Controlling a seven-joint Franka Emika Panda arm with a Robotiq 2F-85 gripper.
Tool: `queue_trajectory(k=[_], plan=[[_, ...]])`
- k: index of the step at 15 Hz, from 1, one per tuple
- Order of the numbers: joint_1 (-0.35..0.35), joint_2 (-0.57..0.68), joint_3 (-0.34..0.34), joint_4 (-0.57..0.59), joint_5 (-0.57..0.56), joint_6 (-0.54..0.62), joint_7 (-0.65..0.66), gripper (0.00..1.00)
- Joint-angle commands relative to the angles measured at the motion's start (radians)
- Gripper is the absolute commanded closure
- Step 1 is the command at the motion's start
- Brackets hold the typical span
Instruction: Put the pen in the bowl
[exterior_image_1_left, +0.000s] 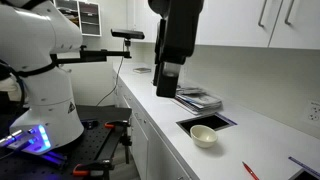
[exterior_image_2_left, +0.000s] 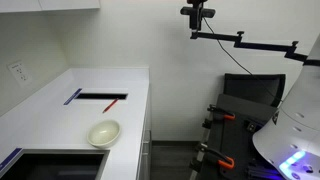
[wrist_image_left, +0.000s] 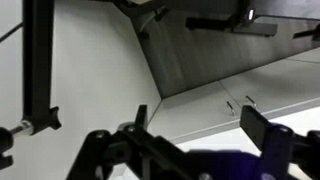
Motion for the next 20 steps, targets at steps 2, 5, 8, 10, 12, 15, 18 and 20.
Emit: queue_trajectory(k=[2,5,8,10,12,15,18,20], plan=[[0.004,0.000,-0.003,0.001,-0.001,-0.003,0.001,0.00],[0.004,0.000,-0.003,0.001,-0.001,-0.003,0.001,0.00],[0.019,0.018,-0.006,0.002,-0.012,0.045,-0.036,0.00],[0.057,0.071,-0.001,0.022,-0.018,0.125,-0.106,0.00],[0.107,0.161,0.015,0.059,0.002,0.217,-0.155,0.00],[0.184,0.330,0.065,0.141,0.025,0.350,-0.210,0.00],[0.218,0.521,0.135,0.267,0.021,0.445,-0.278,0.00],[0.210,0.636,0.180,0.352,0.023,0.472,-0.359,0.00]])
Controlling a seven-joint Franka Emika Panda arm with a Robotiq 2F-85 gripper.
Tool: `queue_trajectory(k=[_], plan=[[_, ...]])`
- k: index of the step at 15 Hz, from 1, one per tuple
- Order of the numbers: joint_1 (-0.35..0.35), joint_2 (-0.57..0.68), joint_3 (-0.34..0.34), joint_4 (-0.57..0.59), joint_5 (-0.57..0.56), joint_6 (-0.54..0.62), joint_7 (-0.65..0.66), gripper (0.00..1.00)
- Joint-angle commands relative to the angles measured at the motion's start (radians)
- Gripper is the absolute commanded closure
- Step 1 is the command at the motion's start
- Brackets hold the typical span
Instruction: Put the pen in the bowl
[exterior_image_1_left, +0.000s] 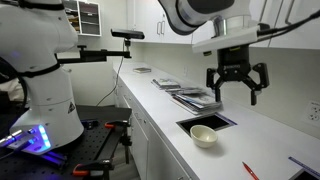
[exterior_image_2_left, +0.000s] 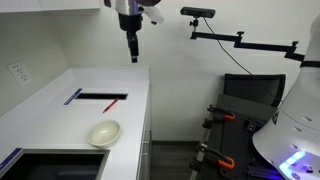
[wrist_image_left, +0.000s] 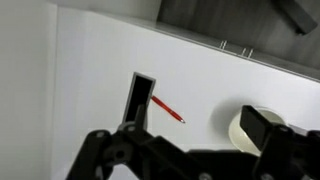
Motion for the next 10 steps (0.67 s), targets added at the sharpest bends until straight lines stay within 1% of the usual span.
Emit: queue_trajectory(k=[1,4,5,6,8,10], plan=[[-0.033,0.186,0.060,0.153,0.029,0.036,-0.193,0.00],[-0.086,0.316,0.129,0.259,0.053,0.043,-0.378,0.00],[-0.106,0.342,0.149,0.283,0.060,0.023,-0.444,0.00],[-0.078,0.308,0.121,0.238,0.025,0.036,-0.326,0.00],[-0.099,0.350,0.138,0.276,0.036,0.036,-0.397,0.00],[-0.103,0.352,0.142,0.283,0.037,0.036,-0.408,0.00]])
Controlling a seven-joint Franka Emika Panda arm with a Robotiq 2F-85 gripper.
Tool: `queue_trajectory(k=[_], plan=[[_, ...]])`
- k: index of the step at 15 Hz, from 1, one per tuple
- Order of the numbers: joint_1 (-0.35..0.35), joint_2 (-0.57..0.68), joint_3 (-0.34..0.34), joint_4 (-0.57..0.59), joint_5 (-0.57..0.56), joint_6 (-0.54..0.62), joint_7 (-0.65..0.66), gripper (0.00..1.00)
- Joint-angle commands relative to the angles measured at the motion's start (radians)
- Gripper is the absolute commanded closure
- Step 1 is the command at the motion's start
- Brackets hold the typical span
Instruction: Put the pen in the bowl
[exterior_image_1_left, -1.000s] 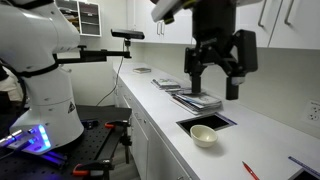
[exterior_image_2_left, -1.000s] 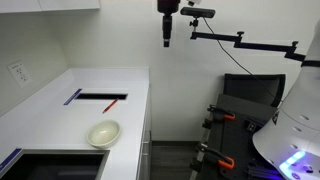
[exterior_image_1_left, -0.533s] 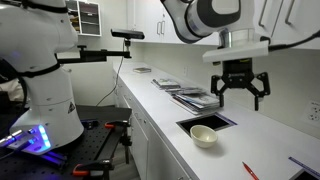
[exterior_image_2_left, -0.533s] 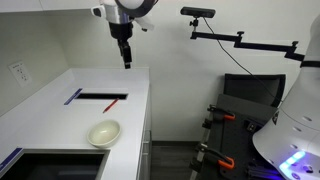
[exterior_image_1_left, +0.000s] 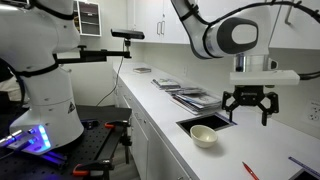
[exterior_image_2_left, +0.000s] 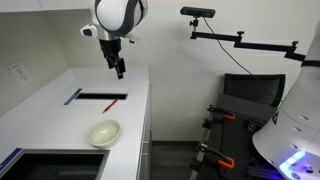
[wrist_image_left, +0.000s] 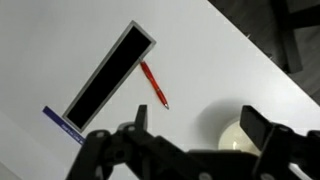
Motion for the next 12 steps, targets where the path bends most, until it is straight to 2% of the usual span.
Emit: queue_trajectory(k=[1,3,5,9,12], plan=[[-0.007,-0.001,0.009,0.002,-0.004,-0.004,-0.002,0.00],[-0.018,0.008,0.018,0.004,0.004,-0.007,-0.033,0.00],[-0.069,0.071,0.069,0.042,0.058,-0.006,-0.183,0.00],[-0.134,0.258,0.130,0.211,0.134,-0.090,-0.443,0.00],[-0.116,0.389,0.100,0.374,0.111,-0.169,-0.496,0.00]])
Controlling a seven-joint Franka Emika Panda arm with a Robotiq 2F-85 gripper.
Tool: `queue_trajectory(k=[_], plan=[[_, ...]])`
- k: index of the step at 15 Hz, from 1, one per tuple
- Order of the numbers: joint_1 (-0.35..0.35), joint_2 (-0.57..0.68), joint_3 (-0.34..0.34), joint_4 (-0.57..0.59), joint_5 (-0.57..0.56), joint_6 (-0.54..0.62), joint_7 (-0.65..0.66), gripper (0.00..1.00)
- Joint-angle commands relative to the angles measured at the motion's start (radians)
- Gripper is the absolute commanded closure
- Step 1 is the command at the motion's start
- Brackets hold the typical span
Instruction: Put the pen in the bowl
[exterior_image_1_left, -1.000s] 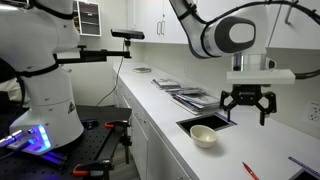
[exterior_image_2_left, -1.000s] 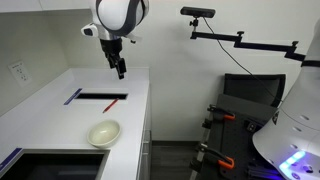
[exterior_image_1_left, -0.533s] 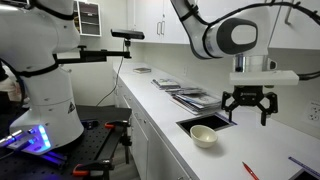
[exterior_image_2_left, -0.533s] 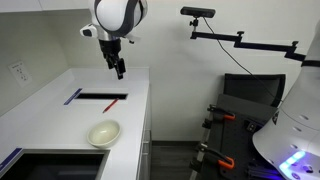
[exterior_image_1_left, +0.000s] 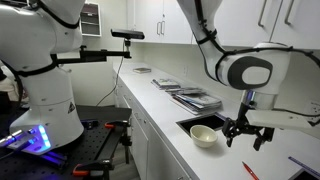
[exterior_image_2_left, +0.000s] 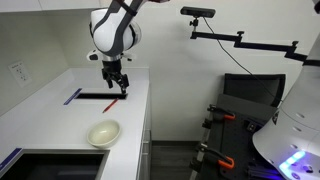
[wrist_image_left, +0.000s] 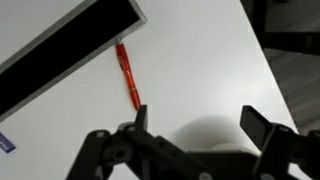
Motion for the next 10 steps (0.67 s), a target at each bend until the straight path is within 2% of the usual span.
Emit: queue_trajectory(k=[1,5,10], plan=[[0.024,0.138,-0.017,0.213,-0.012,-0.137,-0.061,0.00],[0.055,0.283,-0.022,0.419,-0.012,-0.257,-0.075,0.00],[0.078,0.424,-0.020,0.605,-0.004,-0.329,-0.082,0.00]])
